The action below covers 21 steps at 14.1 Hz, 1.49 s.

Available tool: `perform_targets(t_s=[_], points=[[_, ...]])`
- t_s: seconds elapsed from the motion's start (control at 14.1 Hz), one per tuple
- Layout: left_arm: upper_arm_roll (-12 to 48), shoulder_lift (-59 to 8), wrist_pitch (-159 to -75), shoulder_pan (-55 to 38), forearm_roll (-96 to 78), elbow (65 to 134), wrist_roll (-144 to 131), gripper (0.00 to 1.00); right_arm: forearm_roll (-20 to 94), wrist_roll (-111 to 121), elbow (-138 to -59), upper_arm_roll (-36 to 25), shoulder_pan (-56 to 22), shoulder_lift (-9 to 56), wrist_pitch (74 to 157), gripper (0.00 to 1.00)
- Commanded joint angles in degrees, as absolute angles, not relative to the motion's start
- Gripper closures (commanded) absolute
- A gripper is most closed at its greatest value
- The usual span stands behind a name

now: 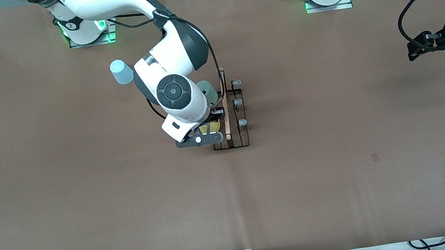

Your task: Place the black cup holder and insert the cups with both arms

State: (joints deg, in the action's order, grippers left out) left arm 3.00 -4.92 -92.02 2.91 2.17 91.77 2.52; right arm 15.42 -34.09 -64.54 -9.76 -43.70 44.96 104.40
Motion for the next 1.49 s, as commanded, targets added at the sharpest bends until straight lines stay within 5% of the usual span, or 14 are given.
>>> perform_targets(t_s=[0.0, 0.07, 0.14, 0.5, 1.42], points=[[2.9, -3.96, -92.55, 3.08, 1.85, 92.81, 3.16, 0.0, 16.43, -34.63, -63.1, -9.76, -43.77, 46.32, 105.72, 0.7], [2.9, -3.96, -92.55, 3.08, 1.85, 92.81, 3.16, 0.0, 16.44, -34.8, -63.11, -9.67, -43.86, 46.49, 106.17, 0.59], [2.9, -3.96, -92.55, 3.08, 1.85, 92.81, 3.16, 0.0, 16.44, -35.41, -63.11, -9.58, -43.86, 46.67, 106.17, 0.01], [2.9, -3.96, -92.55, 3.08, 1.85, 92.81, 3.16, 0.0, 16.08, -34.54, -62.67, -10.72, -42.98, 44.48, 105.3, 0.0], [2.9, -3.96, -92.46, 3.08, 1.85, 92.81, 3.16, 0.0, 15.91, -21.88, -62.67, -25.57, -35.51, 34.98, 95.1, 0.0]])
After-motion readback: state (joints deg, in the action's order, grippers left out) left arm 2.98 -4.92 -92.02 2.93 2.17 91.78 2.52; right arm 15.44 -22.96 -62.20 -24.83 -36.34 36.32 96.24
